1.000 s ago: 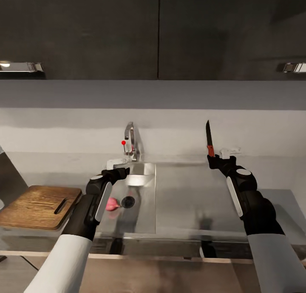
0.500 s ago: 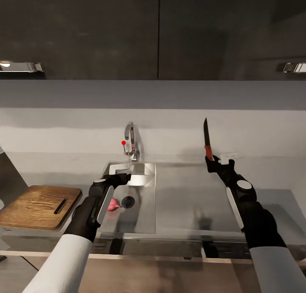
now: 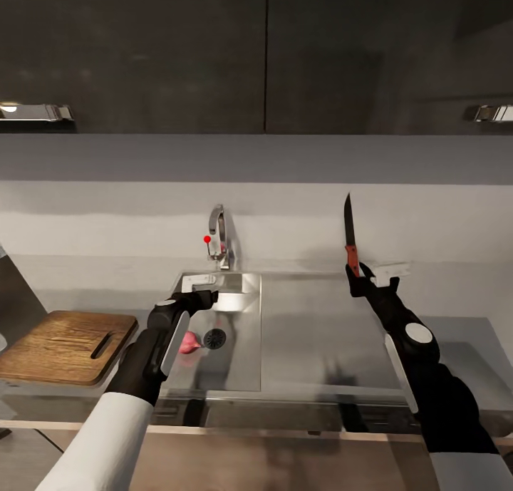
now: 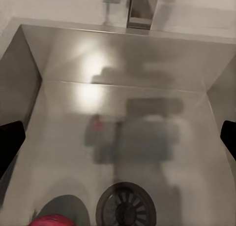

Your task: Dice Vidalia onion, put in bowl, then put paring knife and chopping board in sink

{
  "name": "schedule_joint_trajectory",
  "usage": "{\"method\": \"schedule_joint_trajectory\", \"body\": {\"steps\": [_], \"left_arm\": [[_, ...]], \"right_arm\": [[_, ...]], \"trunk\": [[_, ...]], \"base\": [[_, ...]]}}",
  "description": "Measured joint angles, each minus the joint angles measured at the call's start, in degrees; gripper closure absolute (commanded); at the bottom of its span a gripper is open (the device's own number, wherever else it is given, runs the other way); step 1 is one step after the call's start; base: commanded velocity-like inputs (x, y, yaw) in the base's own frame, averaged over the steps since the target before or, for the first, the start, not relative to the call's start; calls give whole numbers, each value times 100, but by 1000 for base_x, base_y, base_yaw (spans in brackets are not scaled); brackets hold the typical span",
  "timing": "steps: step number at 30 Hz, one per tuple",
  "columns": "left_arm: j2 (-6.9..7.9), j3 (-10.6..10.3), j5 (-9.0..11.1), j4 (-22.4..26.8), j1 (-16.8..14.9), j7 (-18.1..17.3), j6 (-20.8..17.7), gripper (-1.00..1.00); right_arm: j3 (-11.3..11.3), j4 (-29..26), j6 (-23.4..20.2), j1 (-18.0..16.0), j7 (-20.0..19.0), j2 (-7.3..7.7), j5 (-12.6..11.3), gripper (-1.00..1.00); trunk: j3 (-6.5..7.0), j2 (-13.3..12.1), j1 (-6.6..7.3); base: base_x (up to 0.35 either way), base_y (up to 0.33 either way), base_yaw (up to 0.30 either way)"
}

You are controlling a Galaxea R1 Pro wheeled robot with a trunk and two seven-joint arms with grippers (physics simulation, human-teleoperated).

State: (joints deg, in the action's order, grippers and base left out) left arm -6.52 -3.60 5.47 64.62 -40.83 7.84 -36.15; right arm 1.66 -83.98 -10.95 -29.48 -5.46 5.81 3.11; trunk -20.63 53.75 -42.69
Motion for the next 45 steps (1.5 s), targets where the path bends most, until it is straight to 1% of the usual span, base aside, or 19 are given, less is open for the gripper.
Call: {"method": "schedule_joint_trajectory", "body": {"steps": [4,10,14,15,16,17,19,22,34,40,45], "left_arm": [[14,-2,1,0,0,0,0,-100],[18,-8,1,0,0,-8,-4,-100],[26,-7,3,-30,0,-4,-7,-100],[57,-2,4,-68,0,-3,-8,-100],[149,11,-1,-204,0,-1,-6,-100],[193,13,2,-262,0,2,-4,-100],[334,16,0,-405,0,12,3,-100],[424,18,1,-485,0,21,7,-100],[428,2,6,-561,0,27,-10,-100],[344,-6,4,-861,0,19,-17,-100],[328,-6,3,-1004,0,22,-22,-100]], "right_arm": [[0,-36,-63,11,-3,0,0,100],[0,-55,-169,135,-26,0,0,100],[-1,-56,-557,160,-28,0,0,100],[-1,-56,-648,162,-28,0,0,100],[-3,-57,-729,164,-28,0,0,100],[-4,-57,-750,164,-28,0,0,100],[-5,-57,-794,165,-27,0,0,100],[-1,-57,-818,166,-27,0,0,100],[14,-57,-833,166,-27,0,0,100],[70,-57,-833,166,-27,0,0,100],[83,-57,-840,166,-27,0,0,100]], "trunk": [[0,0,0],[0,0,0],[0,0,0],[0,0,0],[0,0,0],[0,0,0],[0,0,0],[0,0,0],[0,0,0],[0,0,0],[0,0,0]], "base": [[0,0,0],[0,0,0],[0,0,0],[0,0,0],[0,0,0],[0,0,0],[0,0,0],[0,0,0],[0,0,0],[0,0,0],[0,0,0]]}}
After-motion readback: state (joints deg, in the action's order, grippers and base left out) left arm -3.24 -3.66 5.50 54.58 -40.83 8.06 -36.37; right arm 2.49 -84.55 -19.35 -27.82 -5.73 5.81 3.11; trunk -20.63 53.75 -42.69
